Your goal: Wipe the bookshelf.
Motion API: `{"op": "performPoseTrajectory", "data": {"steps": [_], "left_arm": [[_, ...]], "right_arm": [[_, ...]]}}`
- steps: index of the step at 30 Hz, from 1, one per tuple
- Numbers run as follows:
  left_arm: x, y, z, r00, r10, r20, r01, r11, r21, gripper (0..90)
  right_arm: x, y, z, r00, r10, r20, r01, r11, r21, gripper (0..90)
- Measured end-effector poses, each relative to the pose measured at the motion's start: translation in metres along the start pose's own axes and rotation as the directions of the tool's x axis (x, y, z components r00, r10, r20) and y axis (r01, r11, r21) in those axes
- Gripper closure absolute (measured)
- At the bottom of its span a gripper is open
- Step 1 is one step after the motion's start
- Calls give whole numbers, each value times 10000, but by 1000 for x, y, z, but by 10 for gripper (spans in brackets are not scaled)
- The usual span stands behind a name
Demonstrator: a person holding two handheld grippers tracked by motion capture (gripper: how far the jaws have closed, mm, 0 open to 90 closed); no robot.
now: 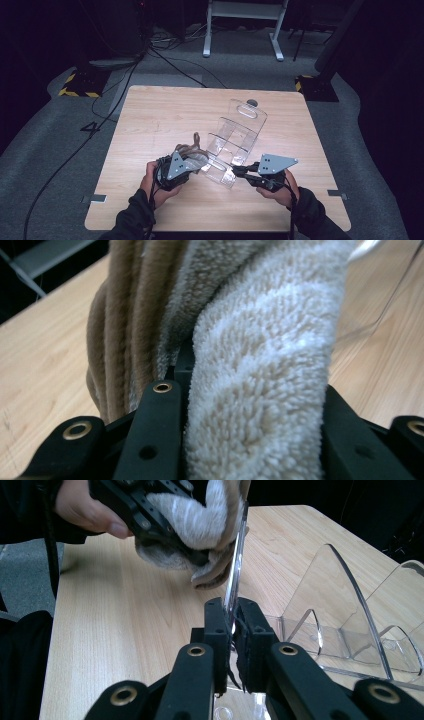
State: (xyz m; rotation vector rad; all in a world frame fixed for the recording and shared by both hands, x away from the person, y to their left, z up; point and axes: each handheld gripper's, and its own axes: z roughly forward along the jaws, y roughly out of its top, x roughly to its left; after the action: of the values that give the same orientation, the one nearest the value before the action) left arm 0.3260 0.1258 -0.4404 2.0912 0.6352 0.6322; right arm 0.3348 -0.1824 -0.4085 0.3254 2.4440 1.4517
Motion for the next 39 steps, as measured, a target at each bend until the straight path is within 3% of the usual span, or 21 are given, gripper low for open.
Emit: {"op": "performPoseTrajectory", "data": {"steps": [6, 9, 12, 16, 20, 22, 30, 39], "left_arm": [[-24, 14, 3, 9987, 301, 401, -277, 9979, -580, 678], [-40, 19, 9, 9938, 613, 924, -549, 9960, -709, 678], [-57, 23, 17, 9856, 1136, 1255, -1060, 9922, -653, 677], [-72, 20, 29, 9791, 874, 1838, -813, 9959, -405, 677], [-87, 16, 44, 9713, 1169, 2070, -1182, 9930, -63, 676], [-86, 13, 49, 9675, 1171, 2242, -1198, 9928, -17, 677], [-79, -1, 59, 9649, 1416, 2211, -1606, 9845, 702, 682], [-55, -12, 57, 9785, 1286, 1613, -1505, 9798, 1319, 682]], "right_arm": [[0, 0, 1, 10000, 15, 0, -15, 10000, 1, 844], [0, 0, 1, 10000, 15, 12, -15, 10000, 7, 844], [0, 0, 1, 10000, -4, 22, 4, 10000, -10, 844], [0, 0, 1, 10000, 57, 30, -57, 10000, -11, 846], [0, 0, 1, 10000, 48, 50, -48, 10000, -8, 847], [1, 0, 1, 10000, 50, 75, -50, 10000, -3, 847], [1, 0, 0, 9999, 67, 96, -67, 10000, 2, 849], [-1, -1, -1, 9998, 92, 175, -91, 10000, -14, 850]]}}
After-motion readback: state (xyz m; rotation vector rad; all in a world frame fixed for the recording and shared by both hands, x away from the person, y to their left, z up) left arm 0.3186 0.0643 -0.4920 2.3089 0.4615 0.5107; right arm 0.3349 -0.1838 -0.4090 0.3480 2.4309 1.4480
